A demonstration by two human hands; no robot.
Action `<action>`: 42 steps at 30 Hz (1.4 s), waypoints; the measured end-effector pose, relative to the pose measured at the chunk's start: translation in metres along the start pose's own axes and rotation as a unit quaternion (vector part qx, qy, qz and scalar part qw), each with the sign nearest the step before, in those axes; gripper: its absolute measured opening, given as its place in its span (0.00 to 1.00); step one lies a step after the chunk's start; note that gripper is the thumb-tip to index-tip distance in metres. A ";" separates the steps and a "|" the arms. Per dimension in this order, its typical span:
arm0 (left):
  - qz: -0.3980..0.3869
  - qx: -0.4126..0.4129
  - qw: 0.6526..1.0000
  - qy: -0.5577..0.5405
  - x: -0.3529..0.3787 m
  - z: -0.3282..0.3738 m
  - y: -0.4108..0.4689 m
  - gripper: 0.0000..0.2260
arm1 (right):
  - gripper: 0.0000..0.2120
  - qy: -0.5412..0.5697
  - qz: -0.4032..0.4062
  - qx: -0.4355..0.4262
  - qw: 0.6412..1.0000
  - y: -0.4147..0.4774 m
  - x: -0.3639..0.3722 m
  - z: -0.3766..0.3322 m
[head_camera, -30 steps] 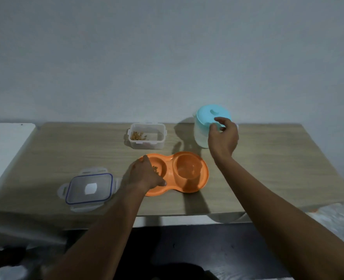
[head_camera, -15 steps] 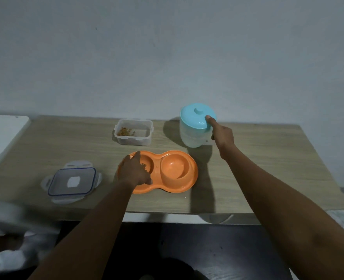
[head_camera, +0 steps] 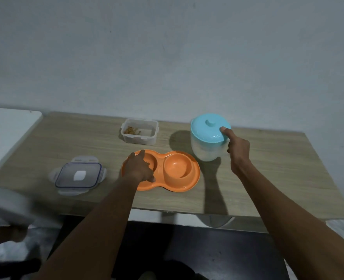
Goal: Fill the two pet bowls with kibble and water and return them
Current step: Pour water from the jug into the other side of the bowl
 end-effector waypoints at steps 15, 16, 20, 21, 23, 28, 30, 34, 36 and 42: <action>0.005 0.016 1.000 -0.015 -0.001 0.000 -0.010 0.56 | 0.20 -0.100 -0.015 -0.049 0.994 -0.068 -0.033 -0.005; 0.003 0.015 1.000 -0.015 -0.001 0.001 -0.010 0.56 | 0.20 -0.111 -0.016 -0.049 0.993 -0.068 -0.035 -0.003; 0.001 0.011 1.000 -0.005 -0.001 0.000 -0.009 0.56 | 0.28 -0.149 -0.014 -0.037 0.988 -0.069 -0.039 0.004; 0.002 0.010 1.000 -0.005 -0.001 0.000 -0.009 0.55 | 0.31 -0.158 -0.012 -0.032 0.987 -0.069 -0.040 0.005; 0.000 0.012 1.000 -0.002 -0.001 0.000 -0.008 0.55 | 0.36 -0.174 -0.007 -0.023 0.985 -0.068 -0.040 0.008; -0.003 0.016 1.000 0.000 0.000 0.000 -0.006 0.55 | 0.32 -0.213 0.002 -0.032 0.977 -0.070 -0.035 0.008; -0.001 0.018 1.000 0.002 0.001 0.000 -0.006 0.55 | 0.32 -0.224 0.004 -0.037 0.974 -0.070 -0.032 0.007; 0.002 0.021 1.000 -0.003 0.001 -0.002 -0.006 0.55 | 0.28 -0.247 0.014 -0.046 0.968 -0.067 -0.028 0.008; 0.004 0.022 1.000 -0.002 0.002 -0.002 -0.006 0.56 | 0.24 -0.264 0.018 -0.058 0.963 -0.068 -0.026 0.007; 0.001 0.028 1.000 0.007 0.002 -0.003 -0.004 0.56 | 0.23 -0.278 0.025 -0.060 0.958 -0.068 -0.026 0.008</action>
Point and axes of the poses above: each hand's wrist, its own y-axis towards the middle knuckle, its own x-axis out of the palm, z = x × y, the point moved 6 cm from there along y, towards the middle knuckle, and after that the axes turned 13 degrees about x, right-handed, at the moved point
